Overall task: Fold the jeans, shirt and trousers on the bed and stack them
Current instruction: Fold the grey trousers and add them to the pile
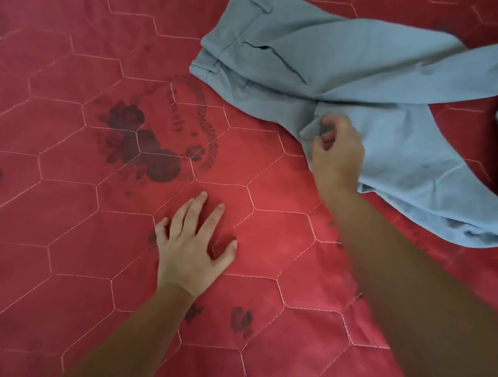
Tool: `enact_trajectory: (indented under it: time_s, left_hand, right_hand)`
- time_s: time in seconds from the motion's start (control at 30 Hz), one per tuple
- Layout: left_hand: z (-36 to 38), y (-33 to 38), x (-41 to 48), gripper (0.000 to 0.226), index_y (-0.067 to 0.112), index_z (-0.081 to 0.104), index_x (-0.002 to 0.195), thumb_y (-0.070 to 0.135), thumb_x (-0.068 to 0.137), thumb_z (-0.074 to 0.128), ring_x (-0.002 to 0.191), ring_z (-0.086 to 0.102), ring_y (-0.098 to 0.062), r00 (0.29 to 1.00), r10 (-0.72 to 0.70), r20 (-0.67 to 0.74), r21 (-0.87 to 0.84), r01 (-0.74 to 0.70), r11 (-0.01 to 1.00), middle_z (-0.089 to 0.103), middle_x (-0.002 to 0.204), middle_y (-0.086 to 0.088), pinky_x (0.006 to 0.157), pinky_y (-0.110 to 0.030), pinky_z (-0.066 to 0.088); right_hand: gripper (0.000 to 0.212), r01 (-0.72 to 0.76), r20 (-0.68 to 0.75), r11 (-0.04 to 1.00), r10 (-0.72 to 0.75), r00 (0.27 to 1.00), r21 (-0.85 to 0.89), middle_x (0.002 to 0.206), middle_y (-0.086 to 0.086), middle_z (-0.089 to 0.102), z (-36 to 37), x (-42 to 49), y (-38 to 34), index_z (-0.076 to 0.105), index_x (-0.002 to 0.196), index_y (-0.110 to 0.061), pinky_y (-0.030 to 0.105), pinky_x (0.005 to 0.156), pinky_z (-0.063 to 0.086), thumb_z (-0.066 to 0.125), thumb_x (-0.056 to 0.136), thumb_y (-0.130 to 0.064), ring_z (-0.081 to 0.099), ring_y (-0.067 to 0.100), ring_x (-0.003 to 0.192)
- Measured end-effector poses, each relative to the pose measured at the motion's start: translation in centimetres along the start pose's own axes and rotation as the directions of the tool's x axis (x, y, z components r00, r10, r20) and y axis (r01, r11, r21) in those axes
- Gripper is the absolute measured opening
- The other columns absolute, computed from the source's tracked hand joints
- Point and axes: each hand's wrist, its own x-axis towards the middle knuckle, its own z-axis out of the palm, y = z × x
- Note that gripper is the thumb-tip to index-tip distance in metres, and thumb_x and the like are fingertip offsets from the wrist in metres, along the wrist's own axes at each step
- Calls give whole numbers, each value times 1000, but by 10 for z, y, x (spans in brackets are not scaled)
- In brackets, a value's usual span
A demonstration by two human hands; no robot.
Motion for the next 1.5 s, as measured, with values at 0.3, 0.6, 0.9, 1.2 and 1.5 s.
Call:
enact_trajectory:
  time_s: [0.3,0.6,0.9,1.2,1.5]
  left_hand:
    - [0,-2,1,62,29,51,129,60,75,41,132,26,-20,1000,8,5,-38,-7,999,36,146,-2,102,-55,24]
    - [-33,-10,-44,59,11,58,121,47,78,39,123,45,-31,999,11,34,-295,-1,956,50,134,-12,100,-44,34]
    - [-78,-77,-212,47,3,59,116,35,84,46,112,54,-31,994,-106,-11,-472,88,877,59,118,-16,97,-48,42]
    - [-130,-168,-308,42,7,52,123,31,91,39,116,48,-23,910,-413,-25,-564,329,757,55,122,-9,100,-34,36]
    - [-133,-186,-293,35,17,47,130,22,96,45,124,43,-17,826,-549,129,-587,510,630,47,131,3,106,-38,34]
  right_hand:
    - [14,-281,78,921,270,960,268,56,-9,47,-19,-35,0,61,90,-12,9,46,37,59,79,-4,46,-6,40]
    - [18,-378,236,905,330,914,197,37,-16,50,-51,-159,13,70,81,-10,13,43,36,61,73,2,43,-1,37]
    - [16,-486,385,843,380,841,229,52,-11,57,-40,-353,-20,71,85,-6,8,49,40,66,74,5,48,-5,43]
    - [16,-609,656,739,310,688,290,64,-11,61,28,-521,-107,69,85,-20,17,61,48,67,79,-5,56,1,59]
    - [23,-202,517,951,55,854,233,90,-4,55,18,-464,-110,65,105,-16,8,70,42,55,88,-5,52,-3,73]
